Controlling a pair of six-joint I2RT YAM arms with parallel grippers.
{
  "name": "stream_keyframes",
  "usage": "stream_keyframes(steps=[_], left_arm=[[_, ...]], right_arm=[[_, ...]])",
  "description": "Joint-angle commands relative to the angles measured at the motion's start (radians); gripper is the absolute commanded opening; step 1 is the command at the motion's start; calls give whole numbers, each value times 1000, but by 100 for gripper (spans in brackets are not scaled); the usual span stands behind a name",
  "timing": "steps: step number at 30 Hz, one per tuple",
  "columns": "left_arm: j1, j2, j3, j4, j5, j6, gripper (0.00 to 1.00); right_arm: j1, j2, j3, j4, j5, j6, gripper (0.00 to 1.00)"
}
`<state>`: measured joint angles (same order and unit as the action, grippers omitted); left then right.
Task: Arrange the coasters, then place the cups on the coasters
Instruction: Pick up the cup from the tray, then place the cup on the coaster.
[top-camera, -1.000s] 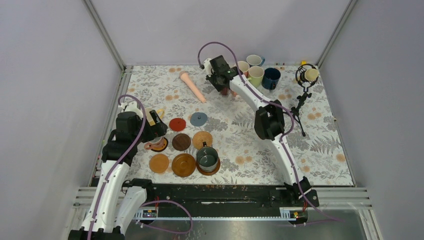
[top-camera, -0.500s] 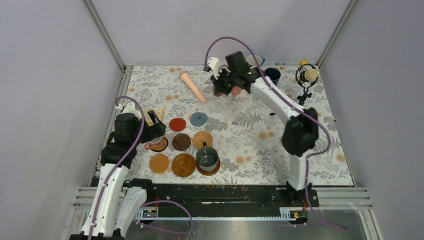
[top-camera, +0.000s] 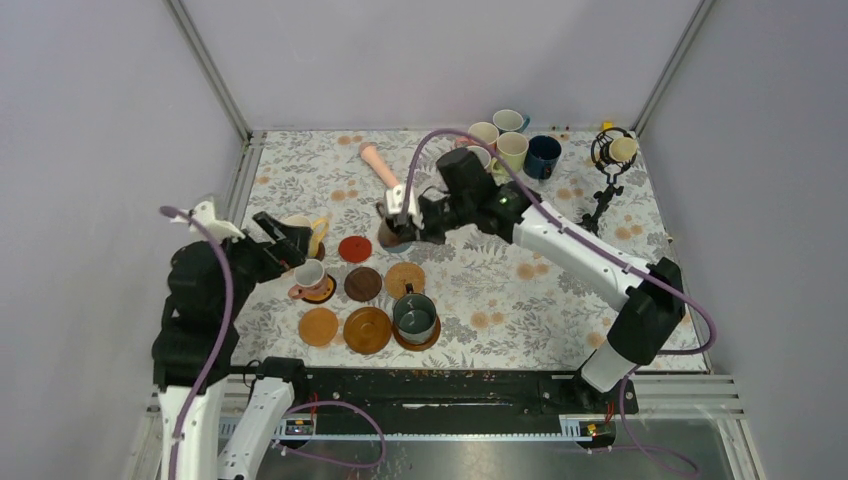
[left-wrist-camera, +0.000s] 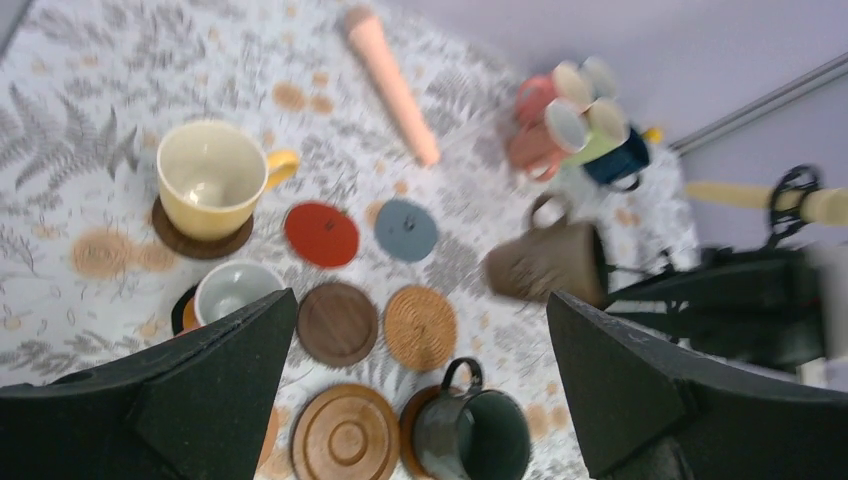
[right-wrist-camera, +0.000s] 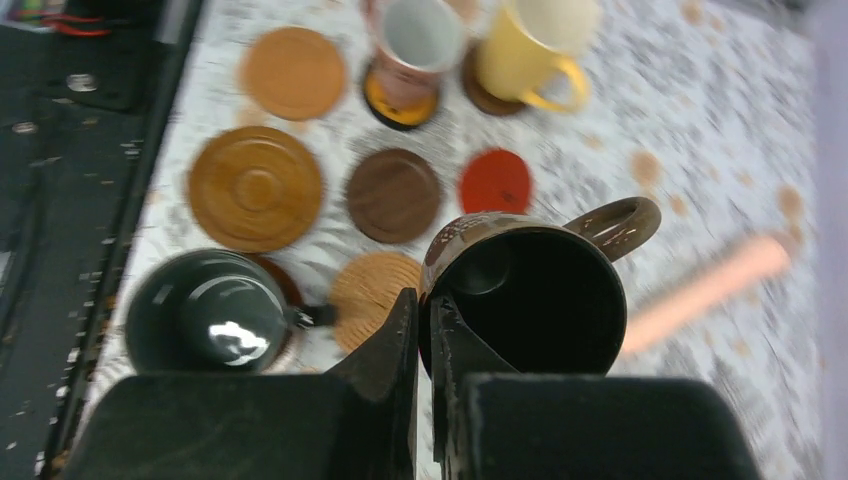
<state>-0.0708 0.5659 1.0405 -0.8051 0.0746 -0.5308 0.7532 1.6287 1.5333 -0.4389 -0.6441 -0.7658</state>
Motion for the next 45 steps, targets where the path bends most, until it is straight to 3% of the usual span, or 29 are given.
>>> stream_keyframes(steps=[1,14,21,29,45], left_arm=[[-1,-38,134,-61,-40,-30,99],[-18,-19,410,-185,-149,-50,99],[-19,-17,499,-212,-208,-62,99],[-28,-28,495,-208,-234,-59,99],[-46,-39,465,-198,-254,-55,99]], right_arm=[[115,-49,-2,19,-114,-152,0],[428,241,320,-257,64,-333,0],[466,428,548,-345,99,-315,0],[496,665,851,-513,149,-315,0],[547,751,896,-468,203,-345,0]])
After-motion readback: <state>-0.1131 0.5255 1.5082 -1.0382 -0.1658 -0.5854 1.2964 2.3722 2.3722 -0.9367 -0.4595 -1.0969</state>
